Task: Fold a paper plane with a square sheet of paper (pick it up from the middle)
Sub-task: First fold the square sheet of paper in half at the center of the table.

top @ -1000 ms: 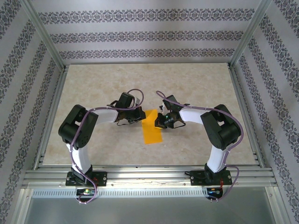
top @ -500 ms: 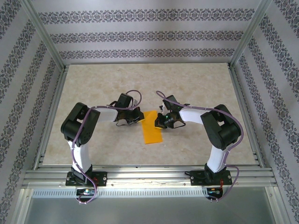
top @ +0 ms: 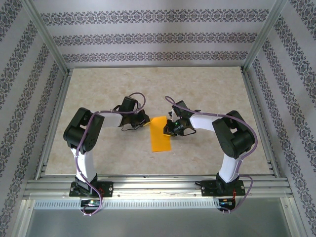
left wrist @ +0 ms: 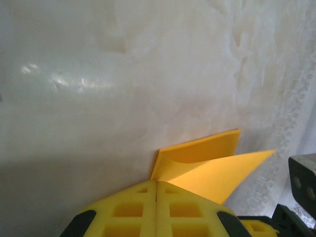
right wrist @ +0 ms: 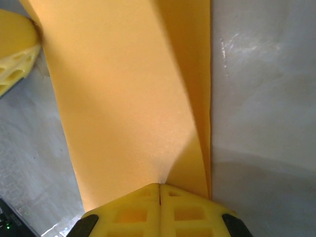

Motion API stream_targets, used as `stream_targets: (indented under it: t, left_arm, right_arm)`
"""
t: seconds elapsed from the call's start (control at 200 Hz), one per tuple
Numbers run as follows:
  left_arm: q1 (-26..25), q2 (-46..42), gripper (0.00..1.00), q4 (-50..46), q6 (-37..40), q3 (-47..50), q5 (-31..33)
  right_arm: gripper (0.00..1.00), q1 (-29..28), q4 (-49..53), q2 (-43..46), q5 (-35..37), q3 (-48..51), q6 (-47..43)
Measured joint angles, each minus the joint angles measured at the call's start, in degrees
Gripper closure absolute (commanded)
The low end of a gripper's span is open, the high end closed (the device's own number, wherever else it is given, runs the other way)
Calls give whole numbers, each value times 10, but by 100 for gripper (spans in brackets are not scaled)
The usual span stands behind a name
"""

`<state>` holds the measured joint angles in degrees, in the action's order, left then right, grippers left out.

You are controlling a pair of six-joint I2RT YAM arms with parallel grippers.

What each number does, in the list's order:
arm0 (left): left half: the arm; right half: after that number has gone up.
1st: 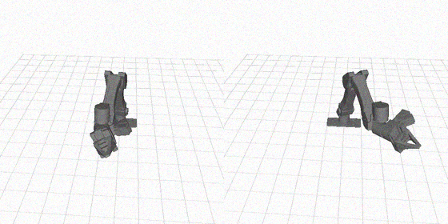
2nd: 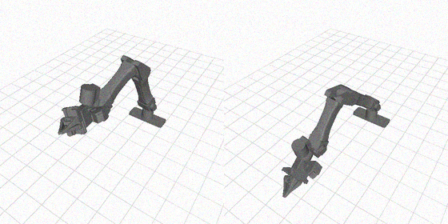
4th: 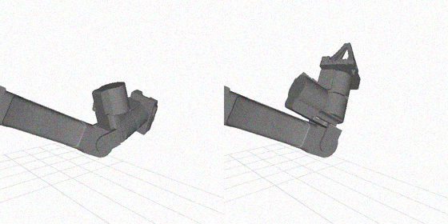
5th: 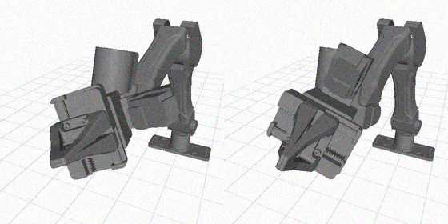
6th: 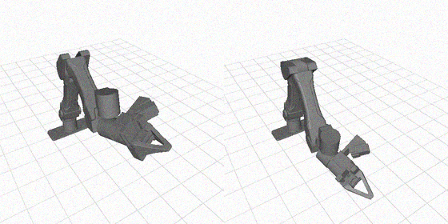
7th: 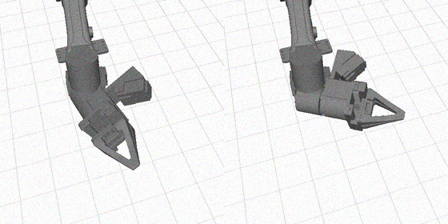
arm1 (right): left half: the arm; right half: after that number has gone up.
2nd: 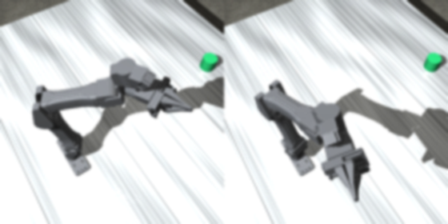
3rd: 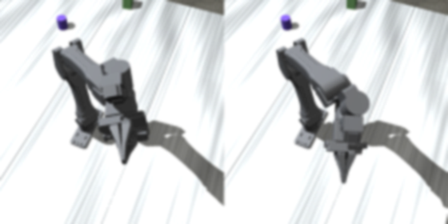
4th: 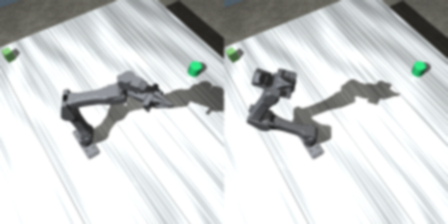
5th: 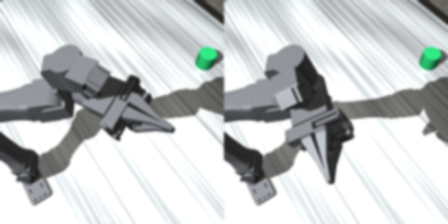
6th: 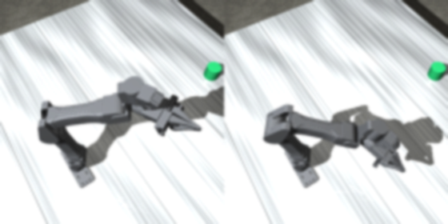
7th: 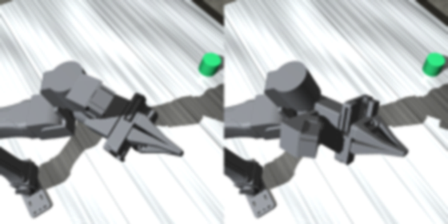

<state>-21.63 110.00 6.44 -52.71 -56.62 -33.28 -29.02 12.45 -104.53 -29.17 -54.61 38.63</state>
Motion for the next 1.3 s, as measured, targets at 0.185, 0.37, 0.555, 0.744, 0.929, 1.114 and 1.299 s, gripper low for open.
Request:
stream_targets:
  t: [0.185, 0.37, 0.555, 0.744, 0.929, 1.114, 1.299]
  left_arm:
    - [3, -21, 91, 0, 4, 0, -1]
    - [2, -43, 91, 5, 27, -3, -33]
    - [-1, -19, 91, 5, 50, -25, -61]
    - [-2, 25, 90, 5, 61, -40, -70]
    - [0, 47, 90, 5, 71, -43, -64]
    - [0, 48, 90, 4, 72, -45, -55]
    - [5, 48, 90, 4, 50, -46, -49]
  right_arm:
    - [100, 0, 5, 2, 2, 1, 0]
    - [100, 0, 6, 2, 2, 1, 0]
    - [100, 0, 6, 2, 2, 1, 0]
    - [100, 0, 6, 3, 2, 1, 0]
    - [100, 0, 6, 3, 2, 1, 0]
    - [100, 0, 6, 3, 2, 1, 0]
    - [100, 0, 6, 3, 2, 1, 0]
